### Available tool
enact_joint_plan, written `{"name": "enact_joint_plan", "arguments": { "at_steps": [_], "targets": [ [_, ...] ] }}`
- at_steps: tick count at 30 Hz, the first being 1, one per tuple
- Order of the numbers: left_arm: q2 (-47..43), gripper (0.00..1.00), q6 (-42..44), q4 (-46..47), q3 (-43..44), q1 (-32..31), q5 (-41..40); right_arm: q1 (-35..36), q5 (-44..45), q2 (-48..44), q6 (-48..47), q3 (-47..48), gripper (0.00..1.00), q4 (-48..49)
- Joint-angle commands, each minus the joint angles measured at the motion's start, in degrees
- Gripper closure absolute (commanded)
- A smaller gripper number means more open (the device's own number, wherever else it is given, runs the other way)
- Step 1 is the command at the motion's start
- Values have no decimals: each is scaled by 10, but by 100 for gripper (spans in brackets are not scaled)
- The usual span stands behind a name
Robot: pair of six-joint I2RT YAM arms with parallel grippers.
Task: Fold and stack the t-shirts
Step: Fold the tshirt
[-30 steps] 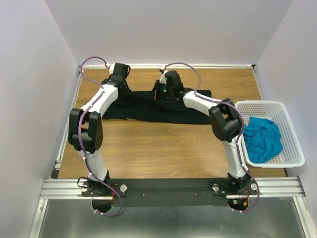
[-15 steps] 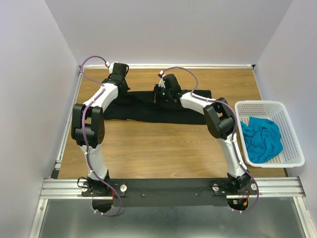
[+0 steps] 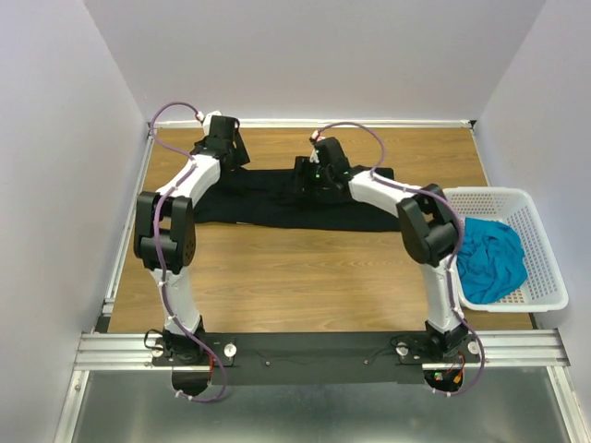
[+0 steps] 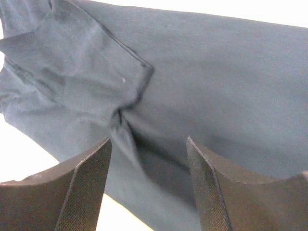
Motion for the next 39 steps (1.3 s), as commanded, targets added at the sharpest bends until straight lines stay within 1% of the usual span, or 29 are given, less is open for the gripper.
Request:
{"name": "enact_joint_plan", "arguments": {
  "at_steps": [1, 2, 3, 4, 6, 7, 8, 10, 11, 12, 13, 16, 17, 20, 23, 26, 29, 30, 33, 35, 37, 38, 39],
  "targets": [
    [-111, 14, -47, -13, -47, 23, -34, -18, 79, -115, -49, -58, 27, -60],
    [-130, 14, -55, -13, -67, 33, -36, -22, 91, -137, -54, -77, 27, -64],
    [-150, 14, -69, -14, -105, 39, -43, -28, 94, -155, -63, -99, 26, -73],
    [-181, 14, -73, -15, -123, 41, -46, -33, 95, -171, -62, -134, 26, -78],
    [-211, 19, -74, -16, -168, 46, -43, -64, 92, -216, -55, -192, 26, -93],
    [-218, 22, -74, -15, -180, 46, -42, -64, 88, -231, -52, -192, 26, -97],
    [-219, 30, -75, -15, -194, 46, -41, -80, 82, -242, -49, -229, 26, -100],
    [-217, 39, -80, -15, -223, 51, -37, -106, 76, -273, -37, -264, 26, -105],
    [-211, 45, -84, -15, -231, 55, -33, -115, 69, -281, -33, -291, 26, -105],
    [-202, 48, -90, -11, -245, 66, -22, -130, 67, -293, -27, -315, 27, -105],
    [-197, 50, -92, -8, -252, 71, -18, -137, 67, -298, -24, -315, 27, -106],
    [-176, 53, -101, -2, -273, 94, -8, -167, 70, -305, -17, -343, 27, -106],
    [-172, 54, -104, -1, -279, 111, -6, -174, 69, -303, -12, -354, 28, -106],
    [-153, 56, -110, -2, -289, 129, -5, -203, 74, -290, -6, -369, 28, -106],
    [-145, 57, -127, -6, -318, 148, 9, -219, 79, -267, 6, -383, 29, -106],
    [-159, 57, -139, -1, -347, 167, 13, -230, 87, -256, 17, -398, 29, -107],
    [-174, 57, -142, -2, -377, 199, 9, -238, 103, -261, 31, -410, 29, -116],
    [-181, 57, -140, -3, -388, 214, 9, -240, 130, -265, 33, -410, 29, -125],
    [-191, 57, -134, 0, -398, 232, 20, -247, 158, -272, 18, -400, 29, -150],
    [-201, 57, -131, -4, -395, 235, 32, -248, 148, -279, -14, -379, 29, -166],
    [-216, 53, -128, -6, -391, 235, 48, -247, 125, -289, -35, -363, 29, -170],
    [-226, 45, -128, -7, -391, 234, 53, -247, 110, -292, -41, -354, 29, -173],
    [-238, 40, -128, -7, -390, 234, 59, -245, 93, -296, -51, -335, 29, -178]
  ]
}}
